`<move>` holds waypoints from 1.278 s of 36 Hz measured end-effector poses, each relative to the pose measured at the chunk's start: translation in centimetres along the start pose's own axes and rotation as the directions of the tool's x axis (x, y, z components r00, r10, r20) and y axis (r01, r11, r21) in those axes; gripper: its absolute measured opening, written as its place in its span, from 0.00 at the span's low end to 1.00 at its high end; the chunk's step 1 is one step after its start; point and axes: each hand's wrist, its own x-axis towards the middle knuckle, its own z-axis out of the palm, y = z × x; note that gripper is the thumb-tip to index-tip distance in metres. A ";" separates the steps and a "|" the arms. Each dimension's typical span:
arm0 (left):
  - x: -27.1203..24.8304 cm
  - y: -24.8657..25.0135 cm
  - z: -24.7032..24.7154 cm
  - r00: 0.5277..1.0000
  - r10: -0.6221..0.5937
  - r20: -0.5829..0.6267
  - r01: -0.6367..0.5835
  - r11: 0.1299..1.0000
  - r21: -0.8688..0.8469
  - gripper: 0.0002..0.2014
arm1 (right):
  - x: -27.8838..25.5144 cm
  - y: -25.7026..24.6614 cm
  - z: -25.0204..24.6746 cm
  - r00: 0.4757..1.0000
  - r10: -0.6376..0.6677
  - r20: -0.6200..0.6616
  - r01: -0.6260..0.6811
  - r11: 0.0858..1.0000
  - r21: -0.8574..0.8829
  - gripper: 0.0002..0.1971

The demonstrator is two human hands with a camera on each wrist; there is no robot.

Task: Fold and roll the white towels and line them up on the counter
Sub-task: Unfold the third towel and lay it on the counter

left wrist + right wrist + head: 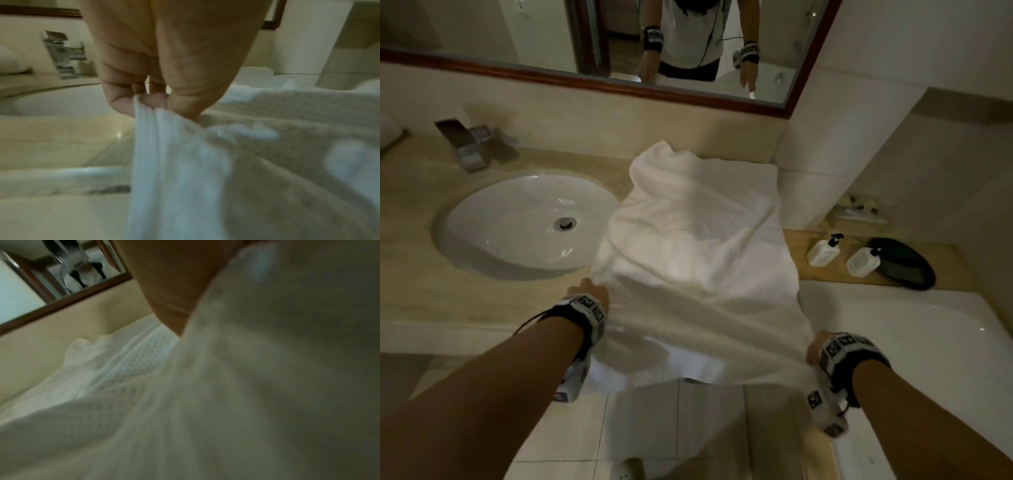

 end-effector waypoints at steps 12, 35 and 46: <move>-6.1 1.5 0.9 0.990 0.021 -0.140 -0.031 0.997 -0.067 0.25 | -1.4 -0.3 2.8 0.993 -0.089 -0.077 0.106 0.961 0.256 0.37; -13.5 9.6 -4.4 0.871 0.460 -0.172 -0.449 0.603 -0.660 0.10 | -7.8 -9.8 -1.8 0.763 -0.465 -0.449 0.646 0.532 0.547 0.18; -14.3 10.9 -4.0 0.858 0.497 -0.129 -0.343 0.367 -0.865 0.25 | -8.9 -10.9 -1.4 0.771 -0.394 -0.499 0.635 0.428 0.643 0.17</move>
